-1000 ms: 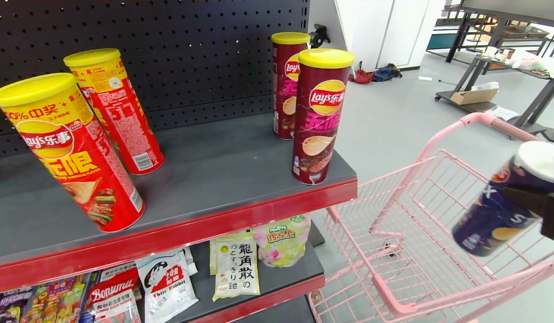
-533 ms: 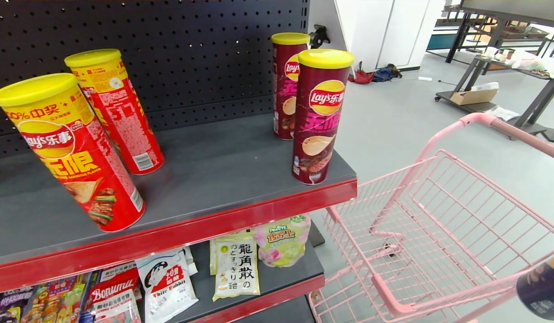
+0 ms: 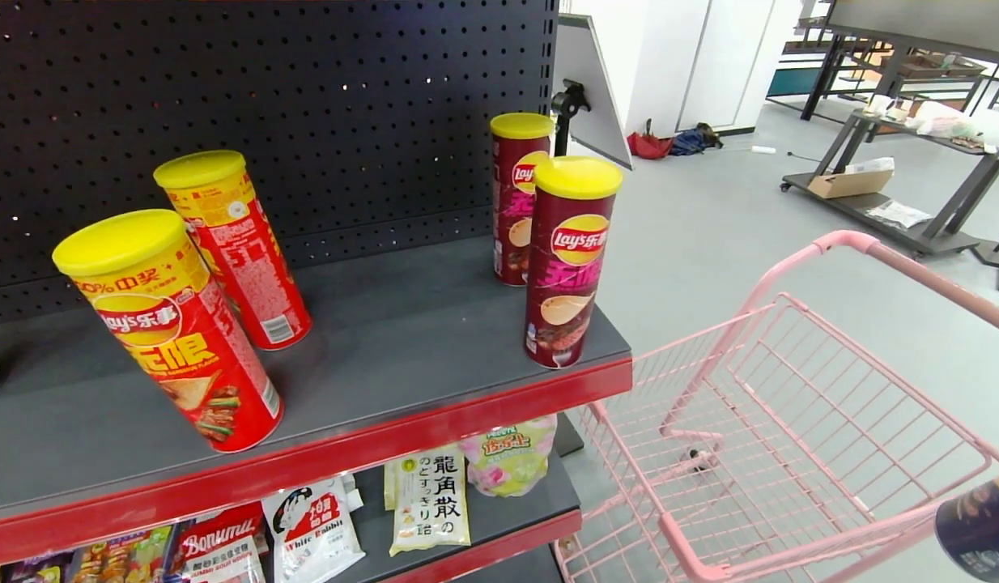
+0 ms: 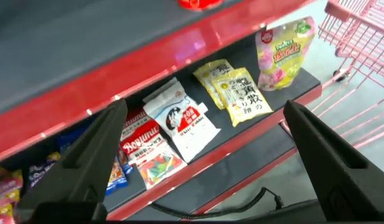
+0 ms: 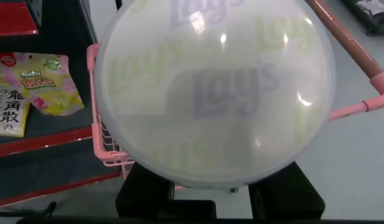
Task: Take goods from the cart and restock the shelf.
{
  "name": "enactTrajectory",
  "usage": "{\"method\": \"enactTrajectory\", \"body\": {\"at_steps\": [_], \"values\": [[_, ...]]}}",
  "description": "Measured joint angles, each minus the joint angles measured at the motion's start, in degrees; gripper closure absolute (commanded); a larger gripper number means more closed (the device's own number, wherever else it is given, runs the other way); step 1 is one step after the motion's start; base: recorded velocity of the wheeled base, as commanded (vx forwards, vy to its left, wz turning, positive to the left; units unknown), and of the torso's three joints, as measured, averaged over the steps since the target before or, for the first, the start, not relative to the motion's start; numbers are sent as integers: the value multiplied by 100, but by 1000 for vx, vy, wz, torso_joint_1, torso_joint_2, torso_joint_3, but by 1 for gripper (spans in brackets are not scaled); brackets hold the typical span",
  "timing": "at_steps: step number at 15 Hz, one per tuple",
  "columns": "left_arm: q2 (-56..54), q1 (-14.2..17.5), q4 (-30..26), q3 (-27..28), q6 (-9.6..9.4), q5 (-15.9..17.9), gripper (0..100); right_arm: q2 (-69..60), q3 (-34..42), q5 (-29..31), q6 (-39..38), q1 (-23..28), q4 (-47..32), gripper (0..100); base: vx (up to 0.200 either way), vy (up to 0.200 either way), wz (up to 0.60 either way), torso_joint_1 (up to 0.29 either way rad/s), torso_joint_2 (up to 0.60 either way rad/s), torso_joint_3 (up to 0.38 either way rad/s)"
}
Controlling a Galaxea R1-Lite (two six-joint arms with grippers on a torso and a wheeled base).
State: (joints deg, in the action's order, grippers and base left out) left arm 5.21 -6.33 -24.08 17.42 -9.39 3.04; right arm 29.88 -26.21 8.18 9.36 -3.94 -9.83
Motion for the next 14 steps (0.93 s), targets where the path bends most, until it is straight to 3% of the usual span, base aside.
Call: {"method": "enactTrajectory", "body": {"at_steps": [5,14], "values": [[0,-1,0,-1,-2,-6,0,60,-7,-2,2,-11,33,100,0,0,0,167,-391,-233],[0,0,66,-80,-5,-187,0,115,96,16,11,-9,48,100,0,0,600,29,-57,-38]]}}
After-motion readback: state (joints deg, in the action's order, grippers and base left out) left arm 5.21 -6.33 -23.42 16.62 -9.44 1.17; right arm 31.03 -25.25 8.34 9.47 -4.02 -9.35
